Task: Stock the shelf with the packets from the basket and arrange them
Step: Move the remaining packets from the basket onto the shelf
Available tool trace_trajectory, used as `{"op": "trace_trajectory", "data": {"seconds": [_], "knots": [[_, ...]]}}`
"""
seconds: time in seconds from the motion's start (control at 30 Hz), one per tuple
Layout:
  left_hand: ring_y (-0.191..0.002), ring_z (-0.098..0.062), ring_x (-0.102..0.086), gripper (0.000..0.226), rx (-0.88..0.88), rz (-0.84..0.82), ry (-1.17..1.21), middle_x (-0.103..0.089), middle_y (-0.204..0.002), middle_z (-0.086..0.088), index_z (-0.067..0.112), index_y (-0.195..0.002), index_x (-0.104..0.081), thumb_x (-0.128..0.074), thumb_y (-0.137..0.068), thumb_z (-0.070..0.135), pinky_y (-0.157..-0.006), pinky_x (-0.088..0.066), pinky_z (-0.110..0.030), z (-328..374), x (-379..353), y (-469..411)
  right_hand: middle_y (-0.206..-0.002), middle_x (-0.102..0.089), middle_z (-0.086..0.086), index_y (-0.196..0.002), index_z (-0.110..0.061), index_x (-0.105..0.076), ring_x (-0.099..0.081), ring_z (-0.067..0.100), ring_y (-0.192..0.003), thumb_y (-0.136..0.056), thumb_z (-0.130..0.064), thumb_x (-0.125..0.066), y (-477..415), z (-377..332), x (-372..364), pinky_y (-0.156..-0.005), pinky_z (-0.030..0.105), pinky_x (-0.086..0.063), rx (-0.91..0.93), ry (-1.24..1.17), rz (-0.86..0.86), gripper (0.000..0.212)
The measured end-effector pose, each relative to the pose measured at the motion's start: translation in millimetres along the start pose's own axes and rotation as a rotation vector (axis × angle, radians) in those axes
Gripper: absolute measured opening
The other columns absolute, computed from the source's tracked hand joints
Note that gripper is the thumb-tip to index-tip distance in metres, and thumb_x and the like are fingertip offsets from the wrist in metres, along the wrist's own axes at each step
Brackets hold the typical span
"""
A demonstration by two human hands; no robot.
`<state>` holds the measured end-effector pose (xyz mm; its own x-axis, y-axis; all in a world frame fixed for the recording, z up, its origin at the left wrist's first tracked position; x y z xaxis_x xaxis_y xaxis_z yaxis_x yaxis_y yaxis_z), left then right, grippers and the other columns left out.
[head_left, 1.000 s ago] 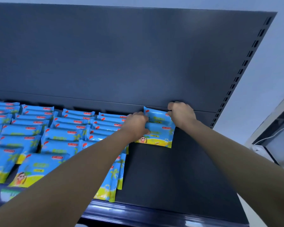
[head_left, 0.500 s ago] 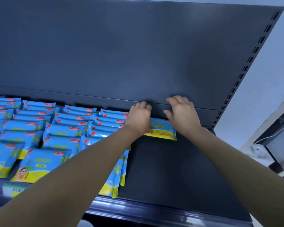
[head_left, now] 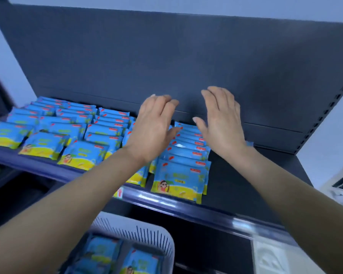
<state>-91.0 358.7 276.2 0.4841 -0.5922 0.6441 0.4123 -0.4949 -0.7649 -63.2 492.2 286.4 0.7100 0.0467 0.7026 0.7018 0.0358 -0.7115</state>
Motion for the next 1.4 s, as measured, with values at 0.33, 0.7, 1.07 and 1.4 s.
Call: {"op": "trace_trajectory", "data": {"seconds": [0.33,0.7,1.07,1.4], "knots": [[-0.110,-0.030,-0.047,0.050,0.194,-0.168,0.190,-0.054,-0.118,-0.017,0.003,-0.120,-0.054,-0.069,-0.078,0.024,-0.097,-0.032,-0.033,-84.0,70.6,180.6,-0.128,-0.053,0.015,-0.126,-0.003,-0.051,-0.045,0.031,-0.118,-0.077,-0.023,-0.067,97.4,-176.7,-31.9,-0.096,0.040,-0.033,0.001,-0.178,-0.107,0.055],[-0.110,-0.033,-0.052,0.050,0.431,-0.625,0.301,-0.058,-0.117,-0.013,0.004,-0.119,-0.057,-0.076,-0.074,0.017,-0.096,-0.036,-0.037,-142.3,12.3,368.7,-0.109,-0.062,0.014,-0.111,-0.003,-0.061,-0.061,0.034,-0.101,-0.071,-0.019,-0.078,257.5,-267.0,-173.0,-0.084,0.041,-0.049,-0.020,-0.140,-0.637,0.046],[-0.111,-0.029,-0.049,0.052,0.464,-0.646,0.349,-0.054,-0.118,-0.012,0.005,-0.124,-0.053,-0.074,-0.077,0.019,-0.098,-0.036,-0.037,-159.9,4.5,412.0,-0.137,-0.046,0.012,-0.132,-0.009,-0.046,-0.039,0.030,-0.128,-0.090,-0.039,-0.057,334.8,-298.1,-284.2,-0.104,0.040,-0.033,-0.074,-0.255,-1.091,0.053],[-0.111,-0.025,-0.049,0.048,0.419,-0.609,0.340,-0.055,-0.119,-0.007,0.009,-0.122,-0.054,-0.072,-0.080,0.022,-0.097,-0.035,-0.033,-158.5,2.2,411.0,-0.113,-0.060,0.017,-0.115,-0.003,-0.059,-0.058,0.032,-0.106,-0.090,-0.026,-0.060,358.4,-298.1,-326.3,-0.089,0.032,-0.044,-0.335,-0.449,-1.358,0.033]]}}
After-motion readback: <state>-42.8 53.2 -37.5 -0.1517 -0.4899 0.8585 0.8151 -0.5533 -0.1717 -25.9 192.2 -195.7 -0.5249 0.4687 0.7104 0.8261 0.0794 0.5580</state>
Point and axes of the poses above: each hand's wrist, its own y-axis away from the middle knuckle, its own x-axis out of the back of the hand, z = x × y, the point moved 7 cm from there along -y, towards the middle knuckle
